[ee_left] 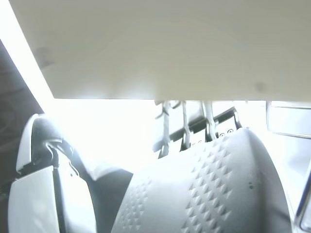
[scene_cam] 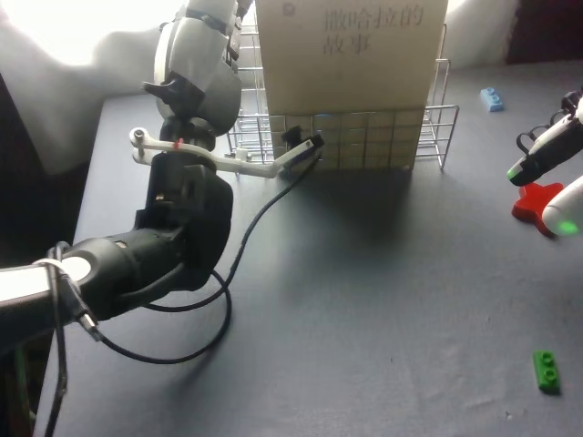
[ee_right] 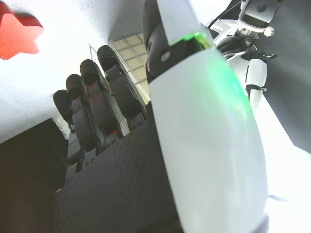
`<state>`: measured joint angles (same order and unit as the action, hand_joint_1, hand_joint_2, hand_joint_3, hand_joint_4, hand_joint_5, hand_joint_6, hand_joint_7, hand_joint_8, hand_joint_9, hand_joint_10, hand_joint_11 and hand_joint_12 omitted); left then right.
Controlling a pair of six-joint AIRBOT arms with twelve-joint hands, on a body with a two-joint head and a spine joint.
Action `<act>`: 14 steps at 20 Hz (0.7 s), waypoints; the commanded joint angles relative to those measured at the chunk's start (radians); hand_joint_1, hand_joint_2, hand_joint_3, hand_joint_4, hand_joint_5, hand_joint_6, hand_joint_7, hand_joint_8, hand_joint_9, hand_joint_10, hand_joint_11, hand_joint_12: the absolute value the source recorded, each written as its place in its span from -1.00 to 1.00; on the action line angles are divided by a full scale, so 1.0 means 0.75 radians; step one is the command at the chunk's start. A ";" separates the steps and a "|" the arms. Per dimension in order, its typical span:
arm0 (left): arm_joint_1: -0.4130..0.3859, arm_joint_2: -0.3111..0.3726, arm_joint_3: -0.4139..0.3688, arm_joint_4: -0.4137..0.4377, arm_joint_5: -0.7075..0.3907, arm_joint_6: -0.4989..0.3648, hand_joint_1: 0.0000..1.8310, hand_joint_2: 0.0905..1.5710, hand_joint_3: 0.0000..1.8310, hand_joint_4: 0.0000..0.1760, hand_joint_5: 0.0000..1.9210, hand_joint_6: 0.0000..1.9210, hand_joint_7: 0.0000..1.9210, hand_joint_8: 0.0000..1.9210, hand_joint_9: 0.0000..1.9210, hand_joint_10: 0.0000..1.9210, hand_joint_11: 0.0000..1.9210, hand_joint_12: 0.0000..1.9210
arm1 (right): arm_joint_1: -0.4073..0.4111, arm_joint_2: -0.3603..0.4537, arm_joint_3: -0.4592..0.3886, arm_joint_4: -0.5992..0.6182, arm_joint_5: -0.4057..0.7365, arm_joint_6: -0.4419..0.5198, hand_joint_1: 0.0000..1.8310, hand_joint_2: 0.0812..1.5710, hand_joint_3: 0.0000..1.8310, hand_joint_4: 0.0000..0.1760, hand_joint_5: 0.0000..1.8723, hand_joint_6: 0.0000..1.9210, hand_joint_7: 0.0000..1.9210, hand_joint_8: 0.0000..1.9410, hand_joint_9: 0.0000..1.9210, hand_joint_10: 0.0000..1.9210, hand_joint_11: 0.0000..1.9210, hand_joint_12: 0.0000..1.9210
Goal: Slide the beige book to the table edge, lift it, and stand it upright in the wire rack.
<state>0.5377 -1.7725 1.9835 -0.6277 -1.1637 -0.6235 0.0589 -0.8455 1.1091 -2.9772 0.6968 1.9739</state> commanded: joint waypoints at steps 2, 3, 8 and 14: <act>0.006 0.056 -0.022 0.057 -0.133 -0.017 -0.39 0.19 -1.00 -1.00 -0.82 -1.00 -0.87 -1.00 -0.91 -1.00 -1.00 -0.64 | 0.018 0.006 0.002 -0.046 -0.084 -0.001 -0.79 0.49 -1.00 -1.00 -0.67 -0.99 -0.68 -0.99 -0.70 -0.99 -1.00 -0.18; 0.008 0.076 -0.038 0.067 -0.131 -0.018 -0.40 0.19 -1.00 -1.00 -0.83 -1.00 -0.85 -1.00 -0.89 -0.99 -1.00 -0.60 | 0.018 0.007 0.002 -0.046 -0.084 -0.001 -0.80 0.49 -1.00 -1.00 -0.65 -0.99 -0.66 -0.99 -0.68 -0.99 -1.00 -0.13; 0.024 0.248 -0.157 0.138 -0.091 -0.011 -0.38 0.21 -1.00 -1.00 -0.81 -1.00 -0.81 -1.00 -0.85 -0.99 -1.00 -0.53 | 0.017 0.008 0.000 -0.046 -0.082 -0.001 -0.79 0.49 -1.00 -1.00 -0.66 -1.00 -0.68 -1.00 -0.71 -1.00 -1.00 -0.19; 0.058 0.590 -0.365 0.355 0.107 0.096 -0.38 0.23 -1.00 -1.00 -0.79 -1.00 -0.79 -1.00 -0.83 -1.00 -1.00 -0.49 | 0.018 0.008 -0.003 -0.046 -0.080 0.001 -0.77 0.49 -1.00 -1.00 -0.66 -0.99 -0.68 -1.00 -0.70 -0.99 -1.00 -0.16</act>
<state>0.5861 -1.3216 1.6993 -0.3462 -0.9791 -0.5419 0.0589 -0.8452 1.1088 -2.9772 0.7029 1.9736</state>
